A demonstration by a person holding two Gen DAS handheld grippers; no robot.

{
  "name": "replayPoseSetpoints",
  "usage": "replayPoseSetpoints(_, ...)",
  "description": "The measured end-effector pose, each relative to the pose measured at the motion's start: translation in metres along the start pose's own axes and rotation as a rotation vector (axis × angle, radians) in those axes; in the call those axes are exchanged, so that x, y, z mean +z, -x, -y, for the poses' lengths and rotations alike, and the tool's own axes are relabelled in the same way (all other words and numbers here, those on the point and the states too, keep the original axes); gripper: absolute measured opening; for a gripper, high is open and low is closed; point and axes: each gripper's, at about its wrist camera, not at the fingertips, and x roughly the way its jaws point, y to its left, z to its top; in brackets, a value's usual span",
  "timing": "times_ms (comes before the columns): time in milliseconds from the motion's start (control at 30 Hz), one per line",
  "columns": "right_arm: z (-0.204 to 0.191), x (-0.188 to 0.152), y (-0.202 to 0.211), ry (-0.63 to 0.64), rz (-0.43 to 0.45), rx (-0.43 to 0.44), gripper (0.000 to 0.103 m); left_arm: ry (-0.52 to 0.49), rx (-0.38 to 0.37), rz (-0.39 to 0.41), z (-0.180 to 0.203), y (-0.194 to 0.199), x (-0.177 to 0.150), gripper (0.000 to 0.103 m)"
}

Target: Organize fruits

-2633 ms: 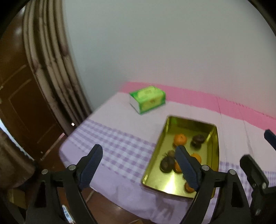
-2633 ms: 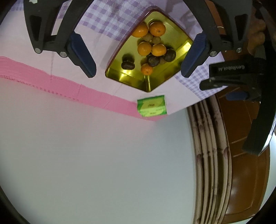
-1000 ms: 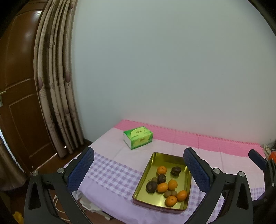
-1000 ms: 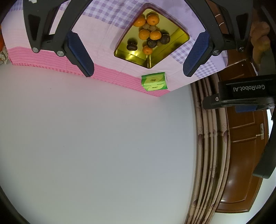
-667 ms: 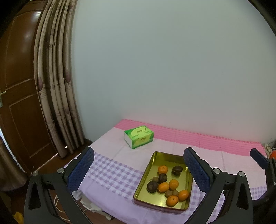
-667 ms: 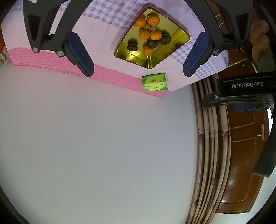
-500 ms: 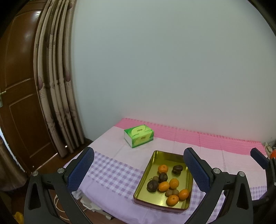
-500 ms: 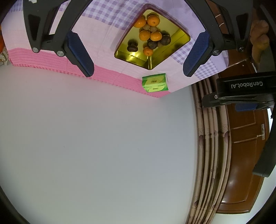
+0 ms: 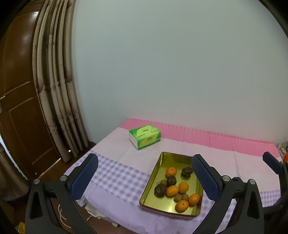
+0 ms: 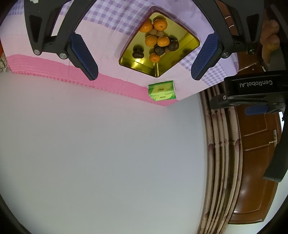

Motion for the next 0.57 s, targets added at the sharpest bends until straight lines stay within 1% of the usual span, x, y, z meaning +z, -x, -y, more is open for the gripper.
replayPoseSetpoints(233,0.005,-0.009,-0.012,-0.011,-0.023,0.008,0.103,-0.01,0.002,-0.03,0.003,-0.013,-0.007,0.103)
replayPoseSetpoints(333,0.024,-0.019,-0.026,-0.025,-0.064,0.018,0.103,-0.005,-0.001,-0.043,0.003,-0.022,-0.011,0.103)
replayPoseSetpoints(367,0.035,-0.024,-0.035,-0.031,-0.095,0.01,0.103,0.001,-0.013,-0.052,0.002,-0.025,-0.013,0.103)
replayPoseSetpoints(400,0.053,-0.034,-0.046,-0.05,-0.147,-0.009,0.103,0.001,-0.018,-0.058,0.002,-0.027,-0.014,0.103)
replayPoseSetpoints(433,0.065,-0.04,-0.053,-0.061,-0.171,-0.024,0.103,-0.004,-0.013,-0.064,0.003,-0.03,-0.016,0.103)
replayPoseSetpoints(500,0.104,-0.061,-0.07,-0.091,-0.249,-0.077,0.102,-0.01,0.008,-0.073,0.004,-0.036,-0.019,0.103)
replayPoseSetpoints(567,0.148,-0.086,-0.088,-0.114,-0.359,-0.148,0.102,-0.016,0.008,-0.101,0.006,-0.043,-0.021,0.103)
